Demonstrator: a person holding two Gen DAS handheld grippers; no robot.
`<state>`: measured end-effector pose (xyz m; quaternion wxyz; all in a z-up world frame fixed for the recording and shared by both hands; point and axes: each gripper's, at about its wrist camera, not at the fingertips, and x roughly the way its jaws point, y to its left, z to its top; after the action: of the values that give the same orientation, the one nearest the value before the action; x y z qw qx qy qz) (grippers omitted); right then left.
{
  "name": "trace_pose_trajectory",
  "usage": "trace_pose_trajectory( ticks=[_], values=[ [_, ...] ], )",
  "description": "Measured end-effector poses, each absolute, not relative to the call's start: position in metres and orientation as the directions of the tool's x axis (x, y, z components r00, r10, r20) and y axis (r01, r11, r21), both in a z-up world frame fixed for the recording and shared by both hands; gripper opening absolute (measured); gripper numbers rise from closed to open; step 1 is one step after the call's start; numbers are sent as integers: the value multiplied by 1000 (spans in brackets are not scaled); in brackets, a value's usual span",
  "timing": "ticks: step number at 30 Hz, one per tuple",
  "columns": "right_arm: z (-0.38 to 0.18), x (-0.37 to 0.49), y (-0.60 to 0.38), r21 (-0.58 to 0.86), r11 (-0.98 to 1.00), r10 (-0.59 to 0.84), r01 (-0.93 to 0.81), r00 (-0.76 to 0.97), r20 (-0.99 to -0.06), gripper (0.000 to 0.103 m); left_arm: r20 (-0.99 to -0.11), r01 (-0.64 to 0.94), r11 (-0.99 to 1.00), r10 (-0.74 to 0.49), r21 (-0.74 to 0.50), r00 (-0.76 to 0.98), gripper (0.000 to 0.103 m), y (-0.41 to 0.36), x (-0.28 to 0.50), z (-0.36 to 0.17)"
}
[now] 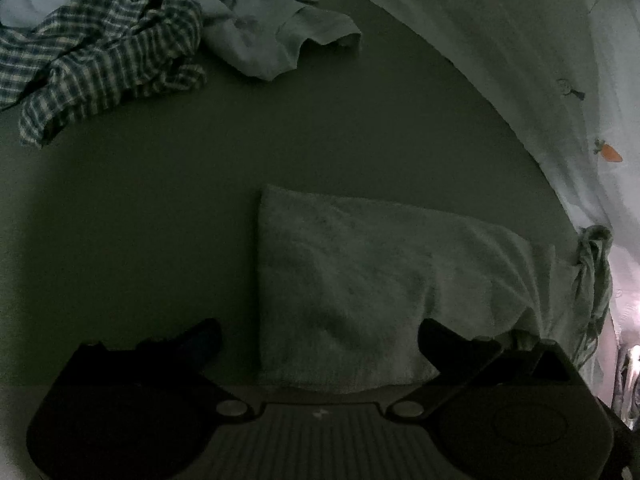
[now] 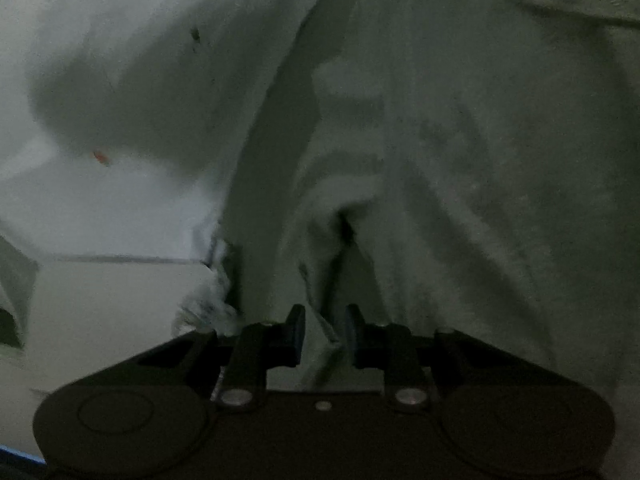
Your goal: Fold clothes
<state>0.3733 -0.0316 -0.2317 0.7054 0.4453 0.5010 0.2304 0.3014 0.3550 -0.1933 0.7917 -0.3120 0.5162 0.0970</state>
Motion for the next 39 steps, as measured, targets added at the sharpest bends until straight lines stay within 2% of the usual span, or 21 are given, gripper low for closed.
trace_pose_trajectory(
  ticks=[7,9,11,13,15,21,28,33,39],
  values=[
    [-228,397,11,814,580,769,-13,339,-542,32,-877,-500,755,-205,-425,435,103,364,302,-192],
    [-226,400,23,807,589,772,-51,331,-543,38,-878,-504,751,-213,-428,428,103,365,304,-192],
    [-223,402,29,797,597,775,-85,318,-546,38,-879,-504,750,-216,-428,425,103,365,305,-193],
    [-222,405,38,782,611,775,-125,295,-558,31,-881,-502,755,-211,-422,424,103,363,305,-192],
    [-224,406,47,757,636,762,-150,274,-587,9,-888,-497,769,-196,-403,417,103,359,307,-192],
    [-216,400,38,769,621,769,-150,305,-561,6,-926,-437,859,-103,-267,364,103,333,314,-189],
    [-169,383,6,716,650,745,-256,401,-533,6,-887,-440,846,-77,-299,455,103,313,306,-153],
    [-147,386,-30,702,663,726,-258,448,-522,5,-864,-439,854,-22,-278,503,103,285,298,-126],
    [-122,393,-77,702,670,700,-242,521,-488,5,-858,-450,840,-34,-302,513,103,246,282,-117]
  ],
)
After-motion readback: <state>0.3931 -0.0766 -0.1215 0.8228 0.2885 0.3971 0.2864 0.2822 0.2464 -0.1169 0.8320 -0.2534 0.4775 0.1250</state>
